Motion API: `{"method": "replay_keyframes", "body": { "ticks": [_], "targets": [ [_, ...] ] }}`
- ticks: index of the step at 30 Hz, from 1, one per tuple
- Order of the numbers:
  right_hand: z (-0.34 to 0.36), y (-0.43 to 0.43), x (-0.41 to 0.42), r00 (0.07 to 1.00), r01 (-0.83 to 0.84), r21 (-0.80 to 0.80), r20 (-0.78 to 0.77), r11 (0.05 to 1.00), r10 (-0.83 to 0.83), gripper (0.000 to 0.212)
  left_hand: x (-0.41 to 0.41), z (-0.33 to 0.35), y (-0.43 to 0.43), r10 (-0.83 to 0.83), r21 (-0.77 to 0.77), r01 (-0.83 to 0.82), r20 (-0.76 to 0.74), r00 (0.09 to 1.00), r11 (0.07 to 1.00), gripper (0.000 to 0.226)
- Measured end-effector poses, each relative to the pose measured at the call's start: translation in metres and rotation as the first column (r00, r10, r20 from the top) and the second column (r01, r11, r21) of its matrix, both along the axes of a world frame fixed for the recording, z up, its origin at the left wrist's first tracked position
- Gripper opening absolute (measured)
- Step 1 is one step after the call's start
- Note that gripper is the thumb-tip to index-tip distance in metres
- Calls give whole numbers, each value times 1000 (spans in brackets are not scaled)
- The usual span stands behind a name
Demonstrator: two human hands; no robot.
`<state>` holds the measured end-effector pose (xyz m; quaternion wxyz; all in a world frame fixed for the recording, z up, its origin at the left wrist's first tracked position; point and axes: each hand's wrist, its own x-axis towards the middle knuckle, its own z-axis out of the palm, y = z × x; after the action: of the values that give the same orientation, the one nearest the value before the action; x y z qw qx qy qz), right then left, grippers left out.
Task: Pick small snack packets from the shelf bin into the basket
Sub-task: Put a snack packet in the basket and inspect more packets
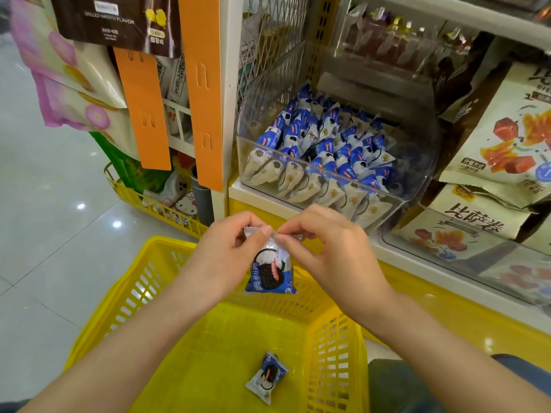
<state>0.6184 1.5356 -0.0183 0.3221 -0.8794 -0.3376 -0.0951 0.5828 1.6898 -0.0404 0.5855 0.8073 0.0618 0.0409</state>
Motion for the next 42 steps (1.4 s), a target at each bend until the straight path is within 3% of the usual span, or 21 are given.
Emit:
{"method": "replay_keyframes", "body": {
  "ticks": [4, 6, 8, 11, 13, 15, 18, 21, 24, 27, 30, 32, 35, 42],
  "targets": [
    [3, -2, 1, 992, 69, 48, 102, 996, -73, 8, -4, -5, 1, 112, 177, -119, 49, 993, 977, 6],
    [5, -4, 4, 985, 114, 121, 116, 986, -128, 10, -3, -5, 4, 108, 218, -102, -15, 994, 971, 16],
    [7, -4, 4, 984, 104, 180, 123, 978, -128, 11, 1, 2, 2, 68, -16, -72, -190, 979, 997, 35],
    [4, -3, 0, 980, 31, 129, 190, 991, -55, 16, 5, 12, 0, -86, -414, -94, -397, 914, 905, 58],
    [1, -2, -3, 971, -8, 70, 237, 998, -9, 17, 5, 13, 1, -104, -522, -116, -373, 922, 845, 52],
    [0, -1, -3, 961, -79, 20, 267, 997, 71, 18, 4, 14, 3, -27, -542, -168, -333, 943, 823, 31],
    [-3, 1, -4, 968, -152, 16, 206, 988, 145, 19, 3, 12, 3, 107, -443, -215, -256, 961, 870, 12],
    [0, 5, -5, 992, 14, 220, -126, 975, 14, 20, 0, 13, 2, 120, -311, -175, -189, 975, 934, 16],
    [1, 7, 1, 842, 263, 300, -535, 917, -66, 15, -1, 14, 1, 80, -318, -138, -188, 979, 938, 16],
    [3, 7, 8, 649, 324, 382, -755, 866, 90, 24, -1, 11, -2, -1, -311, -57, -182, 983, 949, 15],
    [6, 9, 7, 599, 356, 439, -785, 825, 159, 23, -2, 4, -3, 51, -188, -68, -92, 994, 980, 21],
    [4, 11, 7, 601, 402, 443, -788, 801, 134, 17, -3, -1, -1, 114, 67, -118, 56, 992, 991, 34],
    [-2, 13, 6, 607, 438, 429, -790, 790, 92, 12, -8, -4, -1, -4, 410, -96, 236, 972, 907, 29],
    [-7, 13, 2, 661, 371, 415, -747, 831, 78, 17, -8, -10, -3, -8, 459, -89, 206, 979, 884, 32]
  ]
}}
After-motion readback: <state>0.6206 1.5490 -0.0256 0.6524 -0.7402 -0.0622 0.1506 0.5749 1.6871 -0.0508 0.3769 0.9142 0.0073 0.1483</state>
